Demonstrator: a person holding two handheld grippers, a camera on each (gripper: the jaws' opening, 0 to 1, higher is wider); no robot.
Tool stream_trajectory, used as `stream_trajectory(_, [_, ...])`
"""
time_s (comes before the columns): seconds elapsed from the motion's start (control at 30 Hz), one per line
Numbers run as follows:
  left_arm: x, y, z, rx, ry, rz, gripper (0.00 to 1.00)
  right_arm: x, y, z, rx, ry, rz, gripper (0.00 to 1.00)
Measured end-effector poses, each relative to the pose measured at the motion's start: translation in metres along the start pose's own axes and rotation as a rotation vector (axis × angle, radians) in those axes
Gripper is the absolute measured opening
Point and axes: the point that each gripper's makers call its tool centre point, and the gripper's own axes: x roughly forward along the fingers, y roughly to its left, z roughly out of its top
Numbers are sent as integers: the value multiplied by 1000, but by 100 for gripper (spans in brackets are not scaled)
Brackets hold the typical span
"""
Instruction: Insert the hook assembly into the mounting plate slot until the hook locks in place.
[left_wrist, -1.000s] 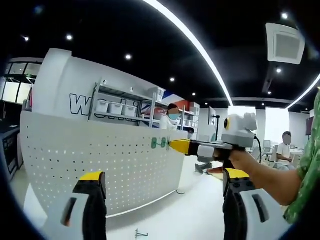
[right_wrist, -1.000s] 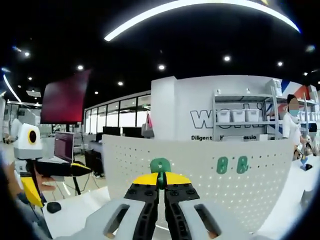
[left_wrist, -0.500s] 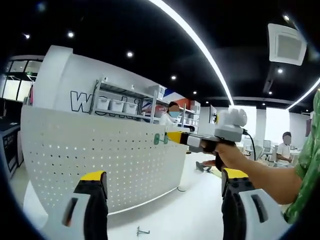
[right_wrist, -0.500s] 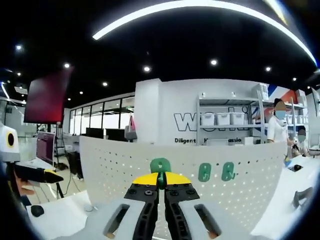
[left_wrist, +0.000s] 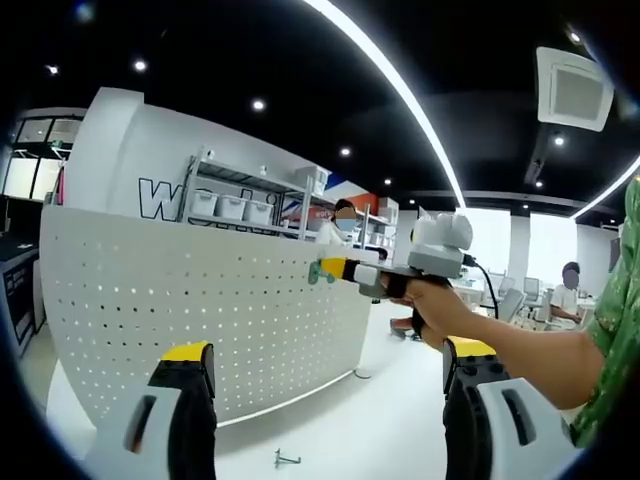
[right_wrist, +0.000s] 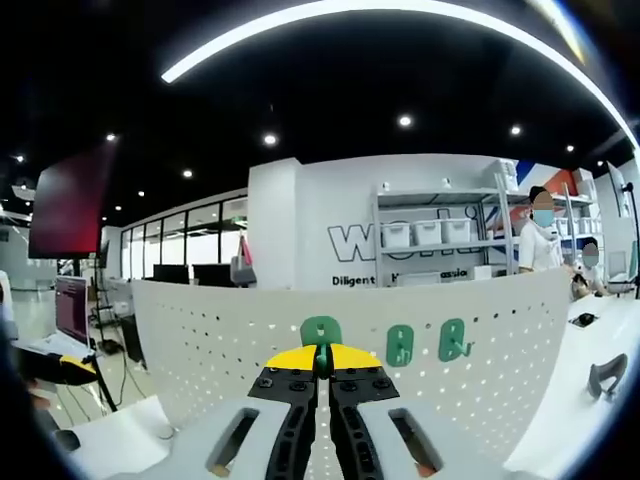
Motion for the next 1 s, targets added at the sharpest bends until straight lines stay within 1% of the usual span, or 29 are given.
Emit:
stream_trajectory(0.3, [2,4,-2,2,2,-2,96,17,-8,-5,1,8,-28,1])
stream_trajectory(0.8, [6,6,-5,6,16,-9,96,30,-10,-10,8,9,-47,1])
stream_trajectory(1.0, [6,9,-7,2,19,-7,95,35,-11,-15,18,19,-54,1])
